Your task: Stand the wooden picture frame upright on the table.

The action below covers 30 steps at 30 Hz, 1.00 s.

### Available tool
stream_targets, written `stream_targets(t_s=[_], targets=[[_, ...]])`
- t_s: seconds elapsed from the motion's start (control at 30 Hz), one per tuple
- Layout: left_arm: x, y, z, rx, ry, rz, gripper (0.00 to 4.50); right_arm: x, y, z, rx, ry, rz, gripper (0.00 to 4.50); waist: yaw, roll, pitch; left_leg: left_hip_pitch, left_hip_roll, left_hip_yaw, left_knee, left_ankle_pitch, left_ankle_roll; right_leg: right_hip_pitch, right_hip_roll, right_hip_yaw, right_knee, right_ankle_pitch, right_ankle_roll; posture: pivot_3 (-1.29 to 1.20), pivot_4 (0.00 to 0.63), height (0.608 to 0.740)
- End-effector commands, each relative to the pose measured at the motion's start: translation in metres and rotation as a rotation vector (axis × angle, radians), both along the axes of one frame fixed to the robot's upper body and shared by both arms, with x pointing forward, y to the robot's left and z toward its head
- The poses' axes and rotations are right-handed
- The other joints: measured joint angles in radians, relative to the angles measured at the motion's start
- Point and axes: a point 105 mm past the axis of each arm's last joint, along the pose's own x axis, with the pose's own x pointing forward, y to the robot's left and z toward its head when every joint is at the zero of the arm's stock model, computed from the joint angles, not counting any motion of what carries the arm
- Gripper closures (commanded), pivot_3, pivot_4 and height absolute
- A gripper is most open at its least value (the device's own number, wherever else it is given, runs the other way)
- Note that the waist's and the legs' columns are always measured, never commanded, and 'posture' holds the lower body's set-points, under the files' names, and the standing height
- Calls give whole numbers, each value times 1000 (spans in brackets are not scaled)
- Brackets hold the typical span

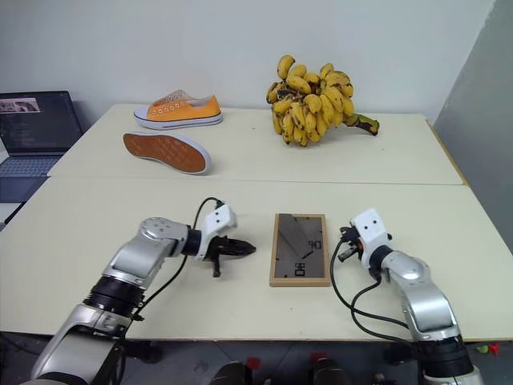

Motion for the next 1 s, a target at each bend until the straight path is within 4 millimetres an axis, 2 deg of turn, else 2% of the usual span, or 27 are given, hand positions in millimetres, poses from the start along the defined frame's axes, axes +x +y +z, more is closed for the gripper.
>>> stream_targets(t_s=[0.03, 0.07, 0.2, 0.33, 0.43, 0.53, 0.8, 1.0], targets=[[-3, 7, 26, -64, 73, 60, 4119, -10, -11, 20, -12, -57, -1, 4500, -5, 0, 0, 0, 0, 0, 0, 0, 0, 0, 0, 0, 0, 0, 0, 0, 150, 740], [-7, 5, 31, -95, 121, 66, 4119, -13, -15, 18, -23, -50, -4, 4500, -5, 0, 0, 0, 0, 0, 0, 0, 0, 0, 0, 0, 0, 0, 0, 0, 150, 740], [-19, -9, 47, -182, 247, 64, 3403, -20, -22, 11, -44, -26, -11, 4500, -3, -2, 2, -1, 0, 0, 0, 0, 0, 0, 0, 0, -1, 0, 0, 0, 150, 740], [-12, -19, 60, -238, 285, 117, 2460, -25, -22, 2, -57, -4, -10, 4500, -4, -2, 2, 0, 0, 0, 0, 0, 0, 0, 0, -1, -1, -2, 4, 0, 150, 740], [-9, -21, 61, -244, 315, 162, 1758, -27, -20, -2, -49, 3, -14, 4500, -9, -2, 2, 0, 0, 0, 0, 0, 0, 0, 0, 0, 0, -2, 4, 0, 150, 740], [-13, -24, 53, -192, 365, 182, 1097, -27, -20, -5, -48, 7, -17, 4500, -13, -1, 2, 0, 0, 0, 0, 0, 0, 0, 0, 0, 0, -2, 4, 0, 150, 740], [-15, -33, 44, -155, 566, 296, 1097, -24, -23, -13, -93, 10, -23, 4500, -10, -5, 5, 0, 0, 0, 0, 0, 0, 0, 0, 0, -1, -2, 4, 0, 150, 740], [-21, -43, 34, -163, 645, 302, 1097, -18, -20, -24, -128, 28, -38, 4500, -10, -5, 6, 0, 0, 0, -1, 0, 0, 0, 0, 0, -1, -1, 2, 0, 150, 740]])
